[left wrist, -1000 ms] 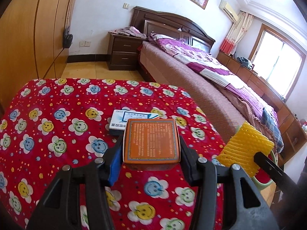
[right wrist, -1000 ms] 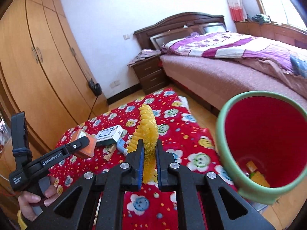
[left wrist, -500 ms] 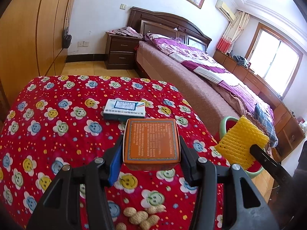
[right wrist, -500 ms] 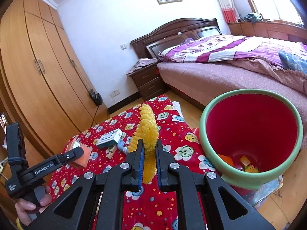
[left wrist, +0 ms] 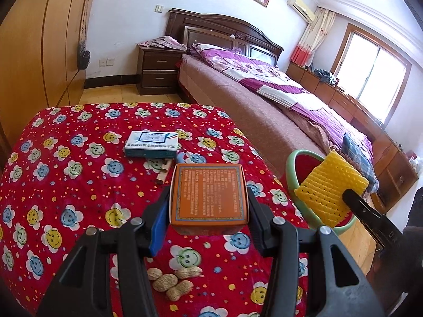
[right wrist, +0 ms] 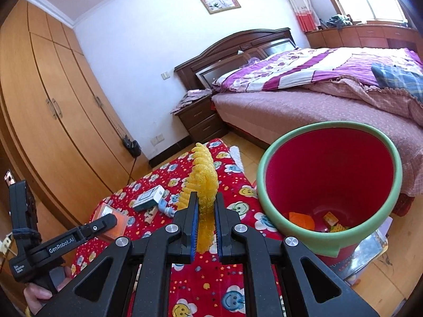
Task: Collect trash
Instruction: 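Carry the orange box and yellow foam net over the red bucket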
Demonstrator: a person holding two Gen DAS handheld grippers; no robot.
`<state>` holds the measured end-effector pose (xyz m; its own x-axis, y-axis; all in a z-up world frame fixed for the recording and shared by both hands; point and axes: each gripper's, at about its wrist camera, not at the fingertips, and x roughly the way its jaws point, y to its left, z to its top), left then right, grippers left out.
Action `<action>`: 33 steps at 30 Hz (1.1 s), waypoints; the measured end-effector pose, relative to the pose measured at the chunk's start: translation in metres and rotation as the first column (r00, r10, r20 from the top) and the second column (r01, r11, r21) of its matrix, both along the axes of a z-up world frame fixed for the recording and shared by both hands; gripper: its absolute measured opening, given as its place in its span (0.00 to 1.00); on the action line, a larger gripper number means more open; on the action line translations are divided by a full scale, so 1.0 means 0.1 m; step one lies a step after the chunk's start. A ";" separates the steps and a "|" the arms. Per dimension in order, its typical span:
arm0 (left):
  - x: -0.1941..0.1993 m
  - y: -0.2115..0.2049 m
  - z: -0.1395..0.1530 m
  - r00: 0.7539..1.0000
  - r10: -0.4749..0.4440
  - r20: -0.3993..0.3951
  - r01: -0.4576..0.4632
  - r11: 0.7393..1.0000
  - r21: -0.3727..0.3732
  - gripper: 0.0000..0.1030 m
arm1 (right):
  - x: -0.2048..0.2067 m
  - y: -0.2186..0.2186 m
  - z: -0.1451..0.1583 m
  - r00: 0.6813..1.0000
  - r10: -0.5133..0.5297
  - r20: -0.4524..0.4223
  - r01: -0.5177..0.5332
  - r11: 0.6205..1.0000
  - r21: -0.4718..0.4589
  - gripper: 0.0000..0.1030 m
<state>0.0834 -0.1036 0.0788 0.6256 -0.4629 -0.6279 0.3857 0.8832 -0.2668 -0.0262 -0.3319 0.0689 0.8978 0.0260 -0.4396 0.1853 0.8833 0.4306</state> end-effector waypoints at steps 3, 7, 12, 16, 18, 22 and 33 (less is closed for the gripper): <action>-0.03 -0.05 0.00 1.000 -0.008 -0.001 0.008 1.000 0.003 0.52 | -0.06 -0.05 0.00 1.000 -0.013 0.006 0.013 1.000 0.008 0.10; -0.06 -0.10 0.00 1.000 -0.023 -0.005 0.023 1.000 0.002 0.52 | -0.11 -0.09 -0.01 1.000 -0.028 0.009 0.027 0.999 0.017 0.10; -0.10 -0.17 0.01 0.999 -0.038 -0.004 0.038 0.999 0.004 0.52 | -0.18 -0.15 -0.02 0.999 -0.045 0.011 0.044 0.999 0.027 0.10; -0.12 -0.21 0.01 0.999 -0.046 -0.005 0.046 0.999 0.003 0.52 | -0.21 -0.18 -0.01 0.998 -0.057 0.016 0.057 0.998 0.032 0.10; -0.13 -0.23 0.02 0.999 -0.048 -0.005 0.048 0.999 0.003 0.52 | -0.23 -0.20 -0.01 0.998 -0.063 0.018 0.062 0.997 0.036 0.10; -0.12 -0.28 0.01 0.998 -0.058 -0.008 0.058 0.998 0.000 0.52 | -0.25 -0.25 -0.02 0.997 -0.074 0.020 0.073 0.997 0.041 0.10; -0.12 -0.52 -0.02 0.995 -0.102 -0.015 0.102 0.995 -0.002 0.52 | -0.32 -0.39 -0.07 0.994 -0.111 0.022 0.110 0.992 0.067 0.10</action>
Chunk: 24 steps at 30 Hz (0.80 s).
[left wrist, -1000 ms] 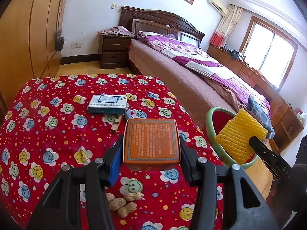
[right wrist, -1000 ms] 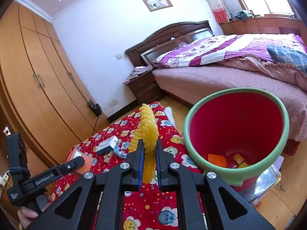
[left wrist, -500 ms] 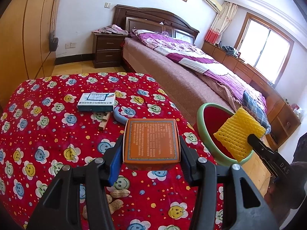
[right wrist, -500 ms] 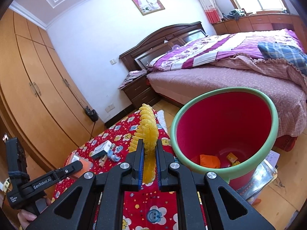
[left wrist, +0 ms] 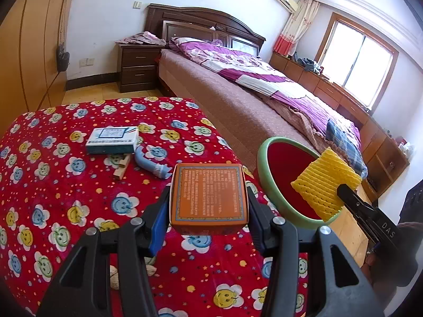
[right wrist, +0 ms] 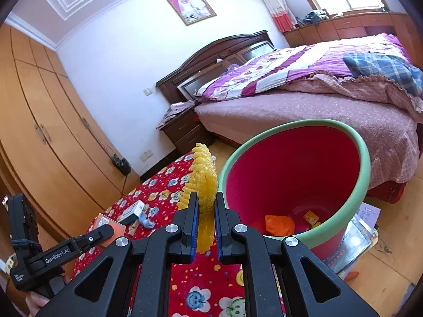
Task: Collect trash
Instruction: 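Carry the orange box and yellow foam net over the red bucket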
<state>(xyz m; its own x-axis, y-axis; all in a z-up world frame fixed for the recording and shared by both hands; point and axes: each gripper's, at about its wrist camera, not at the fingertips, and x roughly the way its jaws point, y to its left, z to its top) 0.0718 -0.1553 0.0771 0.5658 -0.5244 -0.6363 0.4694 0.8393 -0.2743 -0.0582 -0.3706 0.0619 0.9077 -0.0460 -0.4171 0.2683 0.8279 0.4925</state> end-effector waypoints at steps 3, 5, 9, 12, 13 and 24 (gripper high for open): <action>0.00 -0.08 -0.01 1.000 -0.013 0.002 0.013 1.000 0.001 0.52 | -0.03 -0.04 0.00 1.000 -0.014 0.002 0.014 1.000 0.006 0.10; 0.00 -0.13 -0.01 1.000 -0.023 0.003 0.023 1.000 0.004 0.52 | -0.05 -0.08 -0.01 1.000 -0.022 0.003 0.022 1.000 0.012 0.10; 0.00 -0.25 -0.03 0.999 -0.045 0.005 0.045 0.999 0.012 0.51 | -0.09 -0.17 -0.04 0.999 -0.043 0.001 0.043 0.999 0.023 0.10; 0.01 -0.37 -0.03 0.998 -0.069 0.014 0.069 0.997 0.019 0.51 | -0.11 -0.24 -0.07 0.998 -0.060 -0.003 0.060 0.998 0.031 0.10; 0.01 -0.40 -0.03 0.997 -0.076 0.018 0.076 0.997 0.021 0.52 | -0.11 -0.25 -0.08 0.998 -0.064 -0.005 0.064 0.997 0.032 0.10; 0.02 -0.88 -0.06 0.983 -0.178 0.032 0.177 0.983 0.039 0.51 | -0.19 -0.46 -0.17 0.990 -0.136 -0.026 0.137 0.989 0.047 0.10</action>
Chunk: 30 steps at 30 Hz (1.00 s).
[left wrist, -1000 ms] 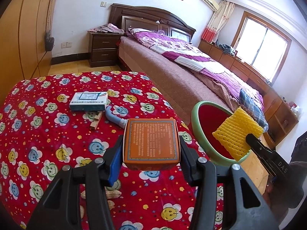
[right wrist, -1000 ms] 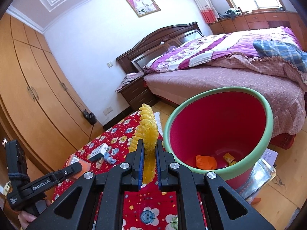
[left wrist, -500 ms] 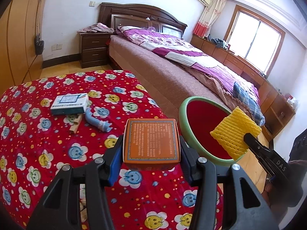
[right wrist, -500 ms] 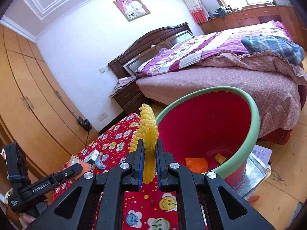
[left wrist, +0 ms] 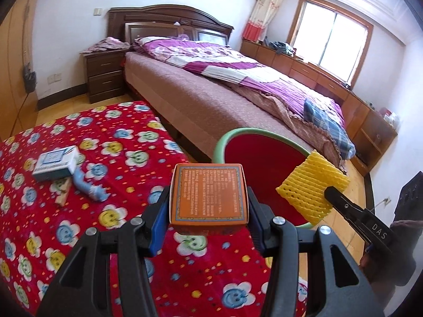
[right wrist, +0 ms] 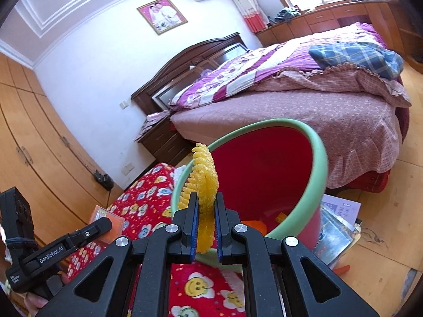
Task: Collect trash
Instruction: 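Carry the orange box and yellow foam net over the red bucket, then open both grippers over the bucket to drop the orange box and foam net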
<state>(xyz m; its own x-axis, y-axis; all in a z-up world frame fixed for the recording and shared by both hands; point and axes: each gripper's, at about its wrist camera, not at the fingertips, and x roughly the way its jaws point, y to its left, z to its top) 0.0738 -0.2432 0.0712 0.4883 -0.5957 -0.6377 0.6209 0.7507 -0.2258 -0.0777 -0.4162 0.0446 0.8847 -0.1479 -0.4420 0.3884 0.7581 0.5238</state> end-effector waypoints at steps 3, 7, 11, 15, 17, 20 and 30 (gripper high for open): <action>0.00 -0.14 -0.03 1.000 -0.027 -0.004 0.027 1.000 0.005 0.52 | -0.02 -0.07 -0.02 1.000 -0.019 -0.002 0.019 1.000 0.004 0.10; 0.00 -0.33 -0.08 0.998 -0.059 -0.008 0.059 0.998 0.021 0.51 | -0.06 -0.17 -0.06 0.999 -0.045 -0.007 0.045 0.999 0.009 0.10; 0.01 -0.53 -0.16 0.995 -0.094 -0.017 0.094 0.995 0.035 0.52 | -0.10 -0.26 -0.11 0.997 -0.071 -0.016 0.071 0.997 0.016 0.10; 0.02 -0.72 -0.25 0.992 -0.122 -0.022 0.123 0.991 0.052 0.51 | -0.12 -0.34 -0.17 0.995 -0.090 -0.030 0.091 0.996 0.025 0.10; 0.04 -0.79 -0.29 0.992 -0.127 -0.026 0.129 0.990 0.062 0.52 | -0.12 -0.37 -0.20 0.994 -0.099 -0.037 0.100 0.995 0.024 0.10; 0.07 -0.91 -0.34 0.990 -0.136 -0.030 0.138 0.987 0.078 0.52 | -0.13 -0.40 -0.24 0.993 -0.109 -0.046 0.110 0.994 0.015 0.10; 0.04 -1.10 -0.43 0.982 -0.185 -0.028 0.187 0.978 0.092 0.57 | -0.12 -0.47 -0.32 0.990 -0.125 -0.060 0.126 0.992 0.016 0.10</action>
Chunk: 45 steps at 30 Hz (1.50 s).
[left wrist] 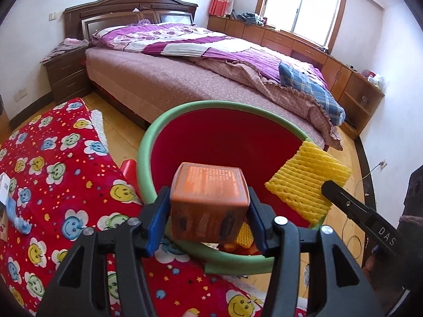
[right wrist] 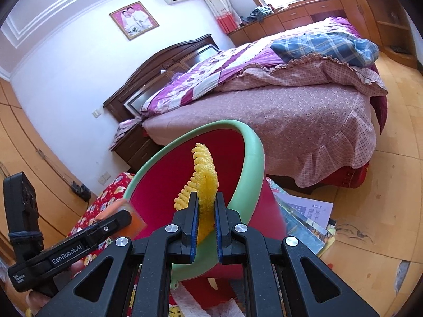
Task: Collect trash
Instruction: 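Open both grippers over the bucket to drop the orange box and foam net, then move both open grippers back over the items on the bedspread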
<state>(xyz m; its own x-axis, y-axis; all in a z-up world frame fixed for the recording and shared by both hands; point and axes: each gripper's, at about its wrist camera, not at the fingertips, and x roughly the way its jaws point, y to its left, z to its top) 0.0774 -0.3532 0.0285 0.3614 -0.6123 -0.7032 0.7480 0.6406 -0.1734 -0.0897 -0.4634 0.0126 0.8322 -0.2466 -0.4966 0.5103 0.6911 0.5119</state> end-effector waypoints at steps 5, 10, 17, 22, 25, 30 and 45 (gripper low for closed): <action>-0.01 0.03 0.02 1.000 0.016 0.011 -0.016 1.000 -0.008 0.59 | 0.01 0.00 0.00 1.000 -0.002 -0.002 0.002 1.000 -0.005 0.11; 0.03 0.17 0.07 0.999 0.043 -0.011 -0.043 0.998 -0.033 0.59 | 0.05 0.01 0.00 1.000 0.009 -0.014 -0.009 1.000 -0.006 0.12; 0.02 0.39 0.14 0.996 0.082 -0.021 -0.083 0.995 -0.048 0.59 | 0.09 0.05 0.01 0.999 0.029 -0.017 -0.029 1.000 -0.009 0.22; 0.01 0.56 0.20 0.994 0.110 -0.027 -0.112 0.991 -0.067 0.59 | 0.09 0.10 0.03 0.999 0.039 -0.016 -0.039 0.999 -0.013 0.35; 0.01 0.68 0.23 0.990 0.134 -0.031 -0.136 0.988 -0.071 0.59 | 0.09 0.14 0.05 0.999 0.044 -0.016 -0.045 0.999 -0.021 0.35; 0.03 0.90 0.26 0.984 0.178 -0.028 -0.180 0.981 -0.072 0.59 | 0.11 0.22 0.12 0.998 0.055 -0.011 -0.055 0.998 -0.035 0.35; 0.11 1.55 0.33 0.950 0.312 -0.021 -0.313 0.946 -0.088 0.59 | 0.22 0.56 0.26 0.992 0.125 -0.019 -0.126 0.990 -0.068 0.36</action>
<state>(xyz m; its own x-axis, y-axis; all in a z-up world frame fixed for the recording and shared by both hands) 0.0881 -0.1985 0.0613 0.5399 -0.5296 -0.6542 0.5116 0.8237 -0.2446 -0.0674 -0.4072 0.0390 0.8513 -0.1745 -0.4948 0.4243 0.7837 0.4537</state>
